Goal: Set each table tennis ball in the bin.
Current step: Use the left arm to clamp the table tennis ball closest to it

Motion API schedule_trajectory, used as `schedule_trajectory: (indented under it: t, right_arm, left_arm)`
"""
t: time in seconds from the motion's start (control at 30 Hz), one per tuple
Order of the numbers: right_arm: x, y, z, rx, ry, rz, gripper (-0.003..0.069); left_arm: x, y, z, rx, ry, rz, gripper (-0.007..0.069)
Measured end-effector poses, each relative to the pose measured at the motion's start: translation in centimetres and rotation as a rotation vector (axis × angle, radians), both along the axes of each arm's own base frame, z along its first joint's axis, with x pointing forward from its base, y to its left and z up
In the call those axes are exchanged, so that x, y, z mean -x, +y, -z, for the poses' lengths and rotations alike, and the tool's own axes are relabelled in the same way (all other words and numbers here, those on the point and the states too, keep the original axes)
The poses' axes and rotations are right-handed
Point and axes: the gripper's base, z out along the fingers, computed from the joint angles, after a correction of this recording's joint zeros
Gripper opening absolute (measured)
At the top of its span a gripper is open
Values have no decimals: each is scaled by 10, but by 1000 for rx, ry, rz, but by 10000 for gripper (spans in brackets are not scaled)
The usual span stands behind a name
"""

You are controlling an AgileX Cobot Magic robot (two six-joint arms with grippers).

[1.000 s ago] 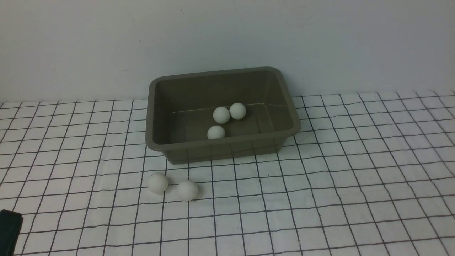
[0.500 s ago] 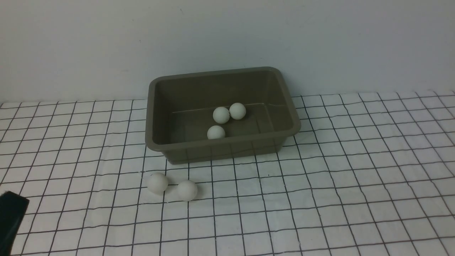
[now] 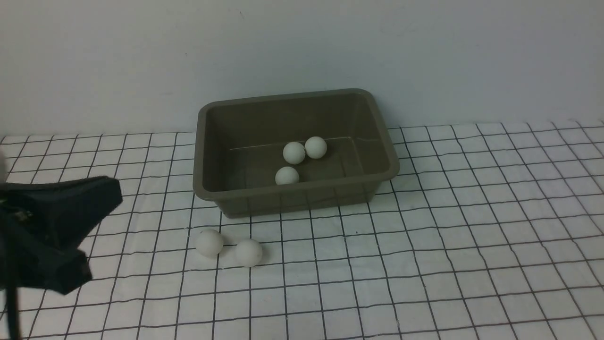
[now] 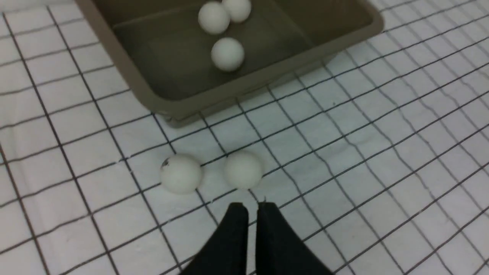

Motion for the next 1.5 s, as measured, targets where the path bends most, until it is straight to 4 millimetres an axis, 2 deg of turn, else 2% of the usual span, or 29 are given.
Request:
schedule_trajectory:
  t: [0.1, 0.2, 0.43, 0.67, 0.8, 0.9, 1.0, 1.2, 1.27, 1.37, 1.5]
  right_arm:
    - [0, 0, 0, -1, -3, -2, -18]
    - [0, 0, -1, -3, -8, -5, -18]
    - [0, 1, -2, -66, 0, -11, -18]
    - [0, 1, -2, -110, 14, -10, -18]
    - [0, 1, -2, -110, 14, -10, -18]
    - [0, 1, -2, -110, 14, -10, -18]
    - [0, 1, -2, -110, 14, -10, -18]
    - [0, 1, -2, -110, 14, -10, -18]
    - [0, 1, -2, -110, 14, -10, -18]
    - [0, 1, -2, -110, 14, -10, -18]
    - [0, 1, -2, -110, 14, -10, -18]
  left_arm:
    - [-20, 2, 11, -23, 74, 10, 20]
    - [-37, -6, 19, -71, 111, 56, 20]
    - [-63, -50, 42, -226, 212, 104, 20]
    - [-94, -46, 53, -326, 308, -134, 21]
    - [-107, -55, 59, -351, 318, -136, 47]
    - [-112, -69, 66, -372, 330, -91, 108]
    - [-114, -75, 74, -384, 349, -73, 183]
    - [-122, -79, 93, -401, 379, -62, 431]
    - [-125, -80, 95, -394, 366, -63, 489]
    - [-127, -82, 98, -373, 361, -70, 542]
    - [-129, -83, 104, -373, 374, -70, 570]
